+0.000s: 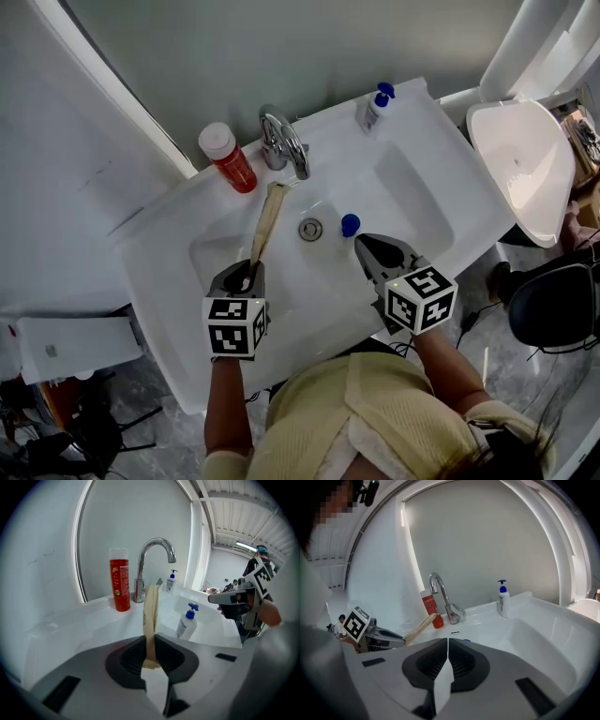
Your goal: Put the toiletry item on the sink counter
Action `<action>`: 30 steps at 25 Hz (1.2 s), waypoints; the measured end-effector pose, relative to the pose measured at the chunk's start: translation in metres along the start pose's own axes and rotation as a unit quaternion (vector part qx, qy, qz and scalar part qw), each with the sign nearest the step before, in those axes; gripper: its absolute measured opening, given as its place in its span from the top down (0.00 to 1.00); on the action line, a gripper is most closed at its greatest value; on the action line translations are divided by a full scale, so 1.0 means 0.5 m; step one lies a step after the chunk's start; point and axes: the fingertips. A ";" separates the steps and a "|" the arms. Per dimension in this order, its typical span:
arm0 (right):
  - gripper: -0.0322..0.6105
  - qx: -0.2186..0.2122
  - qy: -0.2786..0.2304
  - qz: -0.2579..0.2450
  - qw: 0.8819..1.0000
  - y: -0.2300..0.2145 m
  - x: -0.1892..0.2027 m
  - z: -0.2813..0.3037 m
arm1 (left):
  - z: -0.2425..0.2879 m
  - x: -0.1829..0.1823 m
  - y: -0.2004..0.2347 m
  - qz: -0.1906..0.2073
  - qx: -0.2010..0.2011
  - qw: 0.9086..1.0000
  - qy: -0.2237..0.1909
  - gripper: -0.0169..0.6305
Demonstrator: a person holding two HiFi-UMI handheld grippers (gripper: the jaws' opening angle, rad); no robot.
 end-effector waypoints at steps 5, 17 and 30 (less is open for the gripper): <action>0.90 -0.014 0.009 -0.004 1.000 -0.003 -0.002 0.022 | -0.007 0.011 0.052 -0.013 -0.035 0.999 0.009 0.84; 0.90 -0.066 0.019 -0.025 0.997 0.048 -0.010 0.080 | -0.030 0.055 0.142 -0.039 -0.095 0.994 0.024 0.84; 0.90 -0.082 0.041 -0.031 0.995 0.072 0.012 0.101 | -0.034 0.086 0.271 -0.055 -0.155 0.985 0.056 0.84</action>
Point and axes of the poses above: the fingertips, and each gripper's own axes: z forward along the fingers, y to its left, x out of its underside
